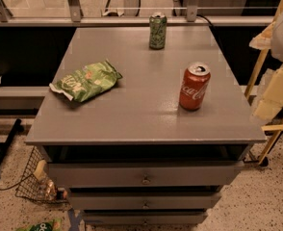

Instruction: Move coke can near green jalapeno chip bag

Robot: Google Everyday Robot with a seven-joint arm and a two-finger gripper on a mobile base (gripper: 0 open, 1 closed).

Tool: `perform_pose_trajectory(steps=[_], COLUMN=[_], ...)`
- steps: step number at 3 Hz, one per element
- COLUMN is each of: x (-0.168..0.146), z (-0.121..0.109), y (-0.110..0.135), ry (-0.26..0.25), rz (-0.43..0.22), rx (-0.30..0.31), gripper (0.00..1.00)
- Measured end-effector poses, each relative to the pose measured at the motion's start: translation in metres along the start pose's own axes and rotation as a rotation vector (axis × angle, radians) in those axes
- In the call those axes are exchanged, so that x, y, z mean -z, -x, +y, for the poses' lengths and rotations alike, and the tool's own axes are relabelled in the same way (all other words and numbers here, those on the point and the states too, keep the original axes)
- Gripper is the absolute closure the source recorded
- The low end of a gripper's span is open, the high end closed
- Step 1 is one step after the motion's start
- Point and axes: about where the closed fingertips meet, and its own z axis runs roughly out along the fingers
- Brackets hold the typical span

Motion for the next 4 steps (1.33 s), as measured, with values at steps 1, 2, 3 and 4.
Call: perform_pose_trajectory(steps=[1,2,3,4], x=[-0.001,-0.013,-0.038,-0.067], z=[-0.005,-0.028,-0.046,-0.059], y=[0.003,0.018,0.034,0.042], ry=[-0.006,-0.001,0.022,0.032], rz=[-0.013,-0.091,-0.149,-0.15], rx=[0.001,-0.017,-0.037,-0.075], gripper=[0.0,0.0,0.0,0.0])
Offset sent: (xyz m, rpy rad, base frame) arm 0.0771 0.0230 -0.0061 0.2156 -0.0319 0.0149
